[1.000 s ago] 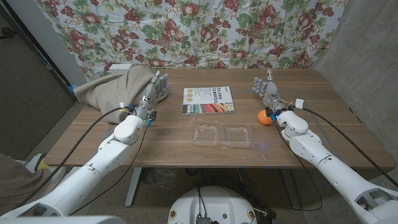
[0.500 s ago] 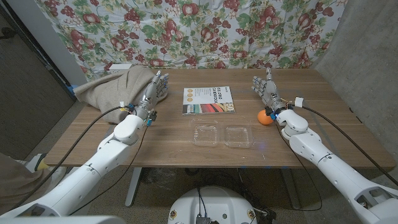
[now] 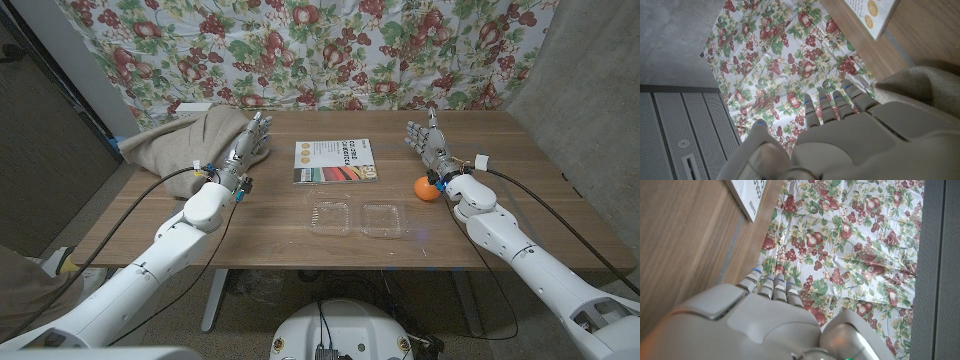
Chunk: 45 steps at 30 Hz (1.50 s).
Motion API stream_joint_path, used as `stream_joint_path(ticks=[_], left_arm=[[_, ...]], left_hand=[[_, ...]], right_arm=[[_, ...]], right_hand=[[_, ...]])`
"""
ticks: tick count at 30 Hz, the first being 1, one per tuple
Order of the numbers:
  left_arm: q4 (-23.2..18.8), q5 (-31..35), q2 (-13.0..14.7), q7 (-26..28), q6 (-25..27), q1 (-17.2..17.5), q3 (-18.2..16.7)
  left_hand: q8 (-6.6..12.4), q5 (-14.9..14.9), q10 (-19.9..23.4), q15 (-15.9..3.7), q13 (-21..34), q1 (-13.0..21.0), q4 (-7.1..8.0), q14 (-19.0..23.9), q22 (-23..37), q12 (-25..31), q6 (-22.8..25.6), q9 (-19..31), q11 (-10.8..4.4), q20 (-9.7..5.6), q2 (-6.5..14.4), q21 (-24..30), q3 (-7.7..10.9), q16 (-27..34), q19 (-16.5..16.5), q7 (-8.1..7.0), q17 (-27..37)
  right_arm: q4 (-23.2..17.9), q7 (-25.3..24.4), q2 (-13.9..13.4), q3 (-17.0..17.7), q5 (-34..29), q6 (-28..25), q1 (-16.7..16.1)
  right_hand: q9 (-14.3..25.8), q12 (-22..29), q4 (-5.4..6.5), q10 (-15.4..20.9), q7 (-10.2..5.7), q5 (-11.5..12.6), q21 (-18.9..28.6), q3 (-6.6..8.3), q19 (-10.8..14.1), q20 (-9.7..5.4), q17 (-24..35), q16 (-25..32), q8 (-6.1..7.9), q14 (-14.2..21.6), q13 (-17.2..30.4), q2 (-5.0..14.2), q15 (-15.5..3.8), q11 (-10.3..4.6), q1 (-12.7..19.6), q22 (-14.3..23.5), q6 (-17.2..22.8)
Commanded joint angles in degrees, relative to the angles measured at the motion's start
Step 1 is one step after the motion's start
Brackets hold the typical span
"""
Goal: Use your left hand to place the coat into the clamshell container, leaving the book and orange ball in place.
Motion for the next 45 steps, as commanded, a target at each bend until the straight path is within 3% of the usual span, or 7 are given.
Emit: stream_joint_path(ticks=[1, 19, 36, 45], left_arm=[[-2.64, 4.2, 1.32, 3.2, 2.03, 0.76, -0.29], [-6.84, 10.89, 2.66, 9.0, 5.91, 3.19, -1.02], [-11.52, 17.32, 3.42, 14.68, 12.06, 5.32, -2.27], [-13.13, 20.78, 3.62, 16.96, 15.99, 5.61, -2.12]], left_hand=[[0.26, 0.25, 0.32, -1.02, 0.28, -0.11, -0.24, -0.55, 0.09, 0.44, 0.66, 0.17, -0.1, 0.28, 0.2, -0.17, 0.22, -0.04, -0.99, 0.01, 0.32], [0.86, 0.33, 2.35, -1.48, 0.27, -0.01, -0.52, -0.85, 0.1, 1.01, 2.83, 0.15, -0.23, 0.81, 0.41, 0.18, 0.32, 0.15, -1.86, -0.09, 0.3], [1.23, 0.5, 3.31, -1.84, 0.27, 1.01, -1.16, 0.19, 0.08, 1.11, 4.53, 0.14, -0.18, -0.27, 1.28, 1.06, 1.05, 0.58, -0.06, 0.17, 0.23], [1.11, 0.6, 3.46, -1.81, 0.27, 2.7, -2.31, 0.07, 0.03, 1.0, 4.6, 0.13, -0.33, -0.58, 1.59, 0.9, 1.82, 0.44, -0.32, 0.33, 0.18]], right_arm=[[0.32, 0.14, -0.1, 0.0, -0.26, 0.37, 0.41], [-0.26, -0.11, -0.11, 0.08, -0.03, 0.31, -0.22], [-0.34, -0.81, 0.11, -0.12, -0.59, 0.44, -0.29], [-0.77, -1.6, 0.06, -0.03, -0.85, 0.38, -0.71]], right_hand=[[0.18, 0.4, -0.16, 0.1, -0.04, 0.22, 0.22, -0.05, -0.33, -0.11, 0.23, 0.03, 0.33, -0.18, 0.21, 0.57, 0.16, 0.47, 0.65, 0.14, 0.28], [0.18, 0.36, -0.19, -0.09, 0.06, 0.19, 0.22, 0.05, -0.62, -0.24, 0.23, 0.1, 0.29, -0.35, 0.2, 0.6, -0.3, 0.13, 0.68, 0.15, 0.23], [0.18, 0.36, -0.22, -0.19, 0.13, 0.16, 0.26, 0.12, -0.72, -0.19, 0.24, 0.18, 0.25, -0.34, 0.2, 0.61, -0.28, 0.03, 0.68, 0.16, 0.09], [0.18, 0.38, -0.23, -0.18, 0.26, 0.14, 0.28, 0.15, -0.74, -0.18, 0.24, 0.22, 0.25, -0.29, 0.2, 0.6, -0.4, 0.1, 0.68, 0.16, 0.1]])
